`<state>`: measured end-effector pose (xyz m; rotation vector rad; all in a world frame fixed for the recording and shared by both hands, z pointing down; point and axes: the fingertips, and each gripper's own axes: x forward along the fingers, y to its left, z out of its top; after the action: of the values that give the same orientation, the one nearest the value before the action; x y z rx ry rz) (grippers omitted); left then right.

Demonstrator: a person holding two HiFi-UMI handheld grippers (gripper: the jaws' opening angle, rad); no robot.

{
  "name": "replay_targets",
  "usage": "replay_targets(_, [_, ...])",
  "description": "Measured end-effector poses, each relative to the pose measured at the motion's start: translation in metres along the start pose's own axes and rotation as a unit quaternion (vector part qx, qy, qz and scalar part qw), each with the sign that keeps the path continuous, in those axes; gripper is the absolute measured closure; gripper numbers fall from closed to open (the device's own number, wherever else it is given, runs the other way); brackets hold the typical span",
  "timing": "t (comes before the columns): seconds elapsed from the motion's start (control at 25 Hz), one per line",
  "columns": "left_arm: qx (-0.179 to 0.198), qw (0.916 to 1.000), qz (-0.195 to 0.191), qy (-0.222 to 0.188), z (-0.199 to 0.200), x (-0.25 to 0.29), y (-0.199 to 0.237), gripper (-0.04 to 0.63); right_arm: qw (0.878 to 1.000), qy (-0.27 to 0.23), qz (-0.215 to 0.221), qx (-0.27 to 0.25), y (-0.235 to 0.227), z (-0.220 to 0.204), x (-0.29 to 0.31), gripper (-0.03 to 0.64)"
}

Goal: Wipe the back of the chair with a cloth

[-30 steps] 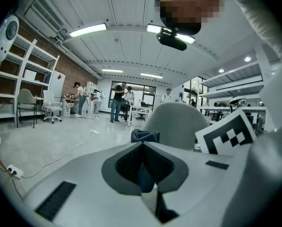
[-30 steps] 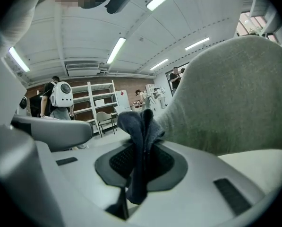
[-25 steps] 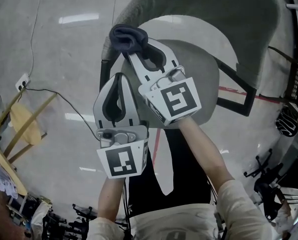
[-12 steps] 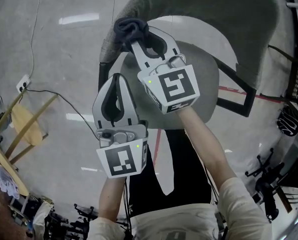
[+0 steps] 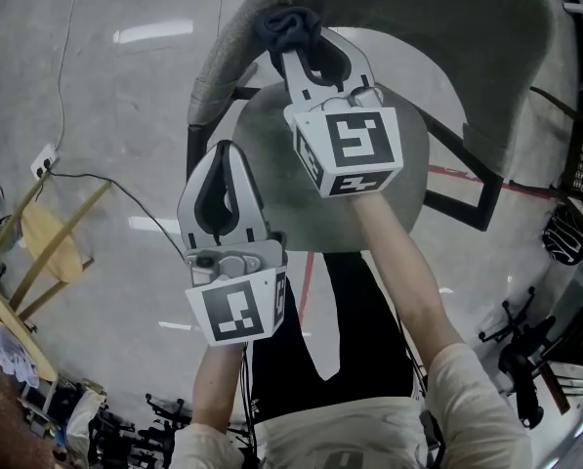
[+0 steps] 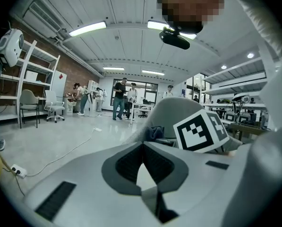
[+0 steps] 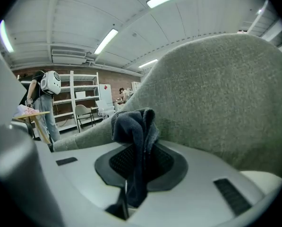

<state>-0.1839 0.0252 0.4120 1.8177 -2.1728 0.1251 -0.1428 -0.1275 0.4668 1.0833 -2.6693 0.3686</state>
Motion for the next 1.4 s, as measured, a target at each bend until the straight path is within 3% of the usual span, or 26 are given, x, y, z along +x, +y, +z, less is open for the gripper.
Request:
replay_targets(0.36, [0.008,0.9999,-0.007,0.007,-0.001,0.011,-0.006,0.58,0.996,0.004,-0.081,0.04,-0.041,-0.001,-0.003,0.558])
replay_targets(0.84, [0.018,0.9989,-0.04,0.018,-0.008,0.026,-0.031,0.58,0.98,-0.008,-0.189,0.07,-0.116,-0.002,-0.029,0.558])
replay_targets(1.4, [0.029,0.9952,-0.091,0.025,-0.007,0.035,-0.068,0.58,0.938,-0.038,-0.328,0.105,-0.201,0.001,-0.109,0.558])
